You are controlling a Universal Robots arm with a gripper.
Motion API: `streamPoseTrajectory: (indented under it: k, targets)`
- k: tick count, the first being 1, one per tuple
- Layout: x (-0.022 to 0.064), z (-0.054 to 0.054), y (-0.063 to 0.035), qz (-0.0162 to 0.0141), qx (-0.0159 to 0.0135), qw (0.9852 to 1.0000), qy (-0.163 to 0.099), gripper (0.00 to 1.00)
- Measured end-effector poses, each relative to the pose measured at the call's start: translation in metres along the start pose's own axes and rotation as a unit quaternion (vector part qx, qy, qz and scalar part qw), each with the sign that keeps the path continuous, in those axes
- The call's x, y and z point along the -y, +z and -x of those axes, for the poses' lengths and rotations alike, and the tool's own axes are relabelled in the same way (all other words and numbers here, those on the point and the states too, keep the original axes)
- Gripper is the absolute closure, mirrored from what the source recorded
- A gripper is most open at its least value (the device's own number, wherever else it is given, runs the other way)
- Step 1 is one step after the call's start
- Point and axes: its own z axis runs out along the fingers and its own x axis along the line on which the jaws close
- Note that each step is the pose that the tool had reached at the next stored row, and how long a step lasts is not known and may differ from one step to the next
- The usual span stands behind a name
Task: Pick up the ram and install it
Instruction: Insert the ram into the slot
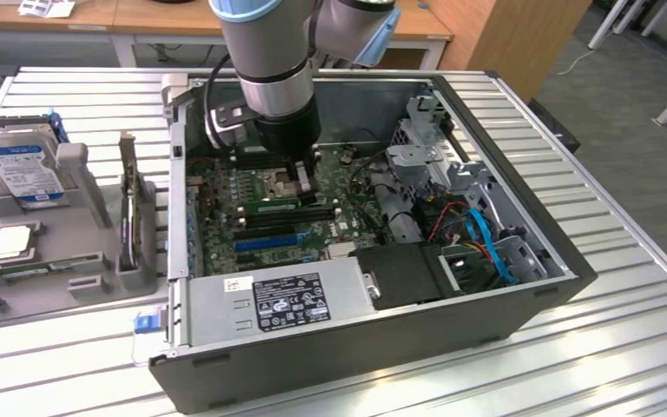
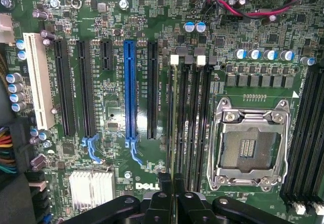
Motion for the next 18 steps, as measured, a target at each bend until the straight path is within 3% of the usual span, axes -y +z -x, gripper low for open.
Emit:
streamPoseTrajectory:
  k: [13, 18]
  targets:
    - [0.0041, -0.0001, 0.0011, 0.0001, -0.0002, 1.0, 0.0, 0.88]
    - [0.0026, 0.0001, 0.0066, 0.0, 0.0, 1.0, 0.0, 0.88]
